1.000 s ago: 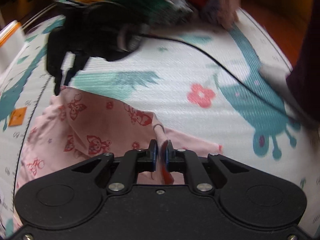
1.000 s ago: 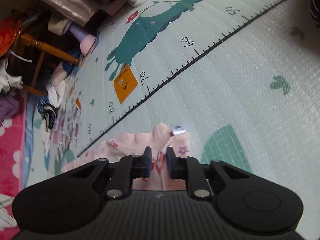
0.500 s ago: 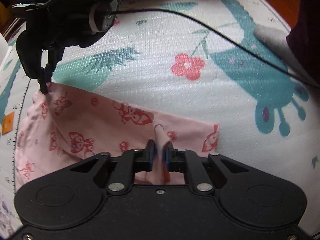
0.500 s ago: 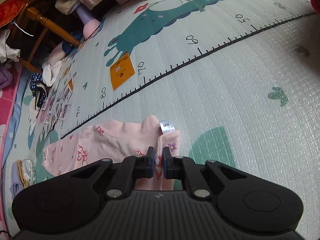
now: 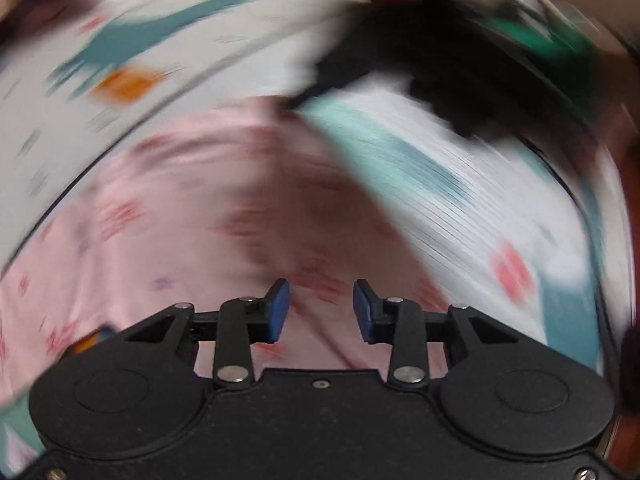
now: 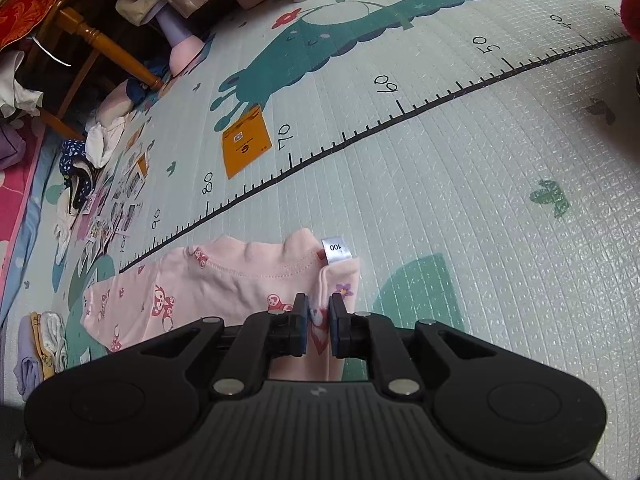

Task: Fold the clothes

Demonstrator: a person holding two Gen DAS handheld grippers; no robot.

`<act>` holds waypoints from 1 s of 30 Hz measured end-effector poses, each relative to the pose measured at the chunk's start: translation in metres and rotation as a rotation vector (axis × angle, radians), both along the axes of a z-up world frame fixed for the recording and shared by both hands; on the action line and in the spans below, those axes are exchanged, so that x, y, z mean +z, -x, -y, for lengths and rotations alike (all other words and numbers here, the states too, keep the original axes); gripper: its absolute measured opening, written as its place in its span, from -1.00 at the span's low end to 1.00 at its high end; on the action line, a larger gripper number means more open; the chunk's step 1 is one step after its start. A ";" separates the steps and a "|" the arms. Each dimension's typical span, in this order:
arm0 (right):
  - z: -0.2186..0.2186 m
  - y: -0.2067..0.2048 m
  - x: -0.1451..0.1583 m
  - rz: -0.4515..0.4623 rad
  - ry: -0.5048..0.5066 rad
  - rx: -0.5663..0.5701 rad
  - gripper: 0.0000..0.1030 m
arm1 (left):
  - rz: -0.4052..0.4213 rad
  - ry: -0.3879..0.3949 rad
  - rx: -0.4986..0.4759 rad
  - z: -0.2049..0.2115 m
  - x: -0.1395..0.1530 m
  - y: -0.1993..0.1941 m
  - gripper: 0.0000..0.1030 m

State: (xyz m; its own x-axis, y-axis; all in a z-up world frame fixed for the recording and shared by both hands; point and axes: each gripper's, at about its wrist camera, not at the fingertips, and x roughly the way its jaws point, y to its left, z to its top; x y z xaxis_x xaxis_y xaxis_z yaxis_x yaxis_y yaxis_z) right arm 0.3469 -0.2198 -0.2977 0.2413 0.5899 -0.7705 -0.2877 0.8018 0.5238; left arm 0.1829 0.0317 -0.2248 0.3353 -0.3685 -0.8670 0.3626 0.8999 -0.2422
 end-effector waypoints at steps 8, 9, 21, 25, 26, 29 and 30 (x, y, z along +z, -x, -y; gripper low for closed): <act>0.003 0.000 -0.002 -0.004 -0.018 -0.003 -0.72 | -0.073 0.143 0.108 -0.019 -0.023 -0.031 -0.39; 0.003 0.000 -0.002 -0.004 -0.019 -0.004 -0.72 | -0.079 0.144 0.109 -0.017 -0.025 -0.032 -0.44; 0.005 0.002 -0.002 0.012 -0.032 0.021 -0.80 | -0.147 0.208 0.204 -0.026 -0.045 -0.041 -1.00; 0.005 0.002 -0.002 0.031 0.003 0.019 -0.83 | -0.125 0.229 0.259 -0.034 -0.042 -0.035 -1.00; 0.005 0.002 -0.001 0.036 0.011 0.018 -0.84 | -0.130 0.242 0.281 -0.038 -0.043 -0.034 -1.00; 0.002 0.002 -0.002 0.043 0.022 0.019 -0.84 | -0.150 0.290 0.344 -0.047 -0.046 -0.030 -1.00; 0.001 0.002 -0.001 0.048 0.029 0.022 -0.84 | -0.157 0.308 0.364 -0.050 -0.047 -0.029 -1.00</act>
State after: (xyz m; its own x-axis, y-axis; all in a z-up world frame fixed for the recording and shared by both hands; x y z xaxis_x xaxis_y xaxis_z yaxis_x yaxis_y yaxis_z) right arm 0.3446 -0.2206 -0.2992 0.2660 0.5729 -0.7753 -0.3296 0.8098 0.4853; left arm 0.2116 0.0816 -0.2714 0.3642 -0.4985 -0.7867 -0.0241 0.8394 -0.5430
